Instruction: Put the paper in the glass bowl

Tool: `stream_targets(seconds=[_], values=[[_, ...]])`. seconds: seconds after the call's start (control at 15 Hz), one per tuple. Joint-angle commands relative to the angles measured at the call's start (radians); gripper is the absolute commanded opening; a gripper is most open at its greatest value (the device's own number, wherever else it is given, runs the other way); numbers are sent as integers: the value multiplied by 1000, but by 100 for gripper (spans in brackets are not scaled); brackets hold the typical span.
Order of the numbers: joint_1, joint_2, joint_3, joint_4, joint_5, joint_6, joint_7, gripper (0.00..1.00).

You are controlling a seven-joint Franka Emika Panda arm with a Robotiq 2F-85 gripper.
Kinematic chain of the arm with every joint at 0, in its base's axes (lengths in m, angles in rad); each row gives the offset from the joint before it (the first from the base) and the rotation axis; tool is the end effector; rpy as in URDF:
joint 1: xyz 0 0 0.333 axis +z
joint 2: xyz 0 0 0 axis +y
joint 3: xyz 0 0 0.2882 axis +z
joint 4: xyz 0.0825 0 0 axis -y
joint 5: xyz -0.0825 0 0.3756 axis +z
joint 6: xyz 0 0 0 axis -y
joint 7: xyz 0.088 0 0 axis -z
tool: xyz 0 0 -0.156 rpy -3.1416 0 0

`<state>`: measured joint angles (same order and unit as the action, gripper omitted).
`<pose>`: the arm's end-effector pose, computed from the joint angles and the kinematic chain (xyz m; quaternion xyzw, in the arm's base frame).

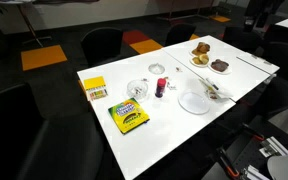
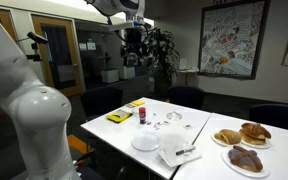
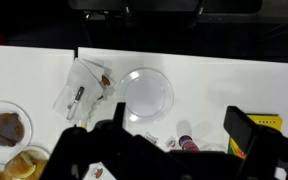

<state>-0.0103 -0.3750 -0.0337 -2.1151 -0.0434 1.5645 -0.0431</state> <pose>0.4141 -0.0259 0.4804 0.9960 0.0030 -0.0883 0.0118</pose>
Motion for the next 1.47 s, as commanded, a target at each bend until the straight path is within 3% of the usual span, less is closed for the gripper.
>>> stream_targets(seconds=[0.0, 0.53, 0.73, 1.13, 1.4], values=[[-2, 1, 2, 2, 1, -1, 0, 100], [-2, 1, 2, 2, 1, -1, 0, 100], [-6, 49, -38, 8, -32, -7, -145, 100], [-13, 167, -106, 7, -227, 53, -470, 100], [1, 197, -89, -2, -329, 60, -618, 100]])
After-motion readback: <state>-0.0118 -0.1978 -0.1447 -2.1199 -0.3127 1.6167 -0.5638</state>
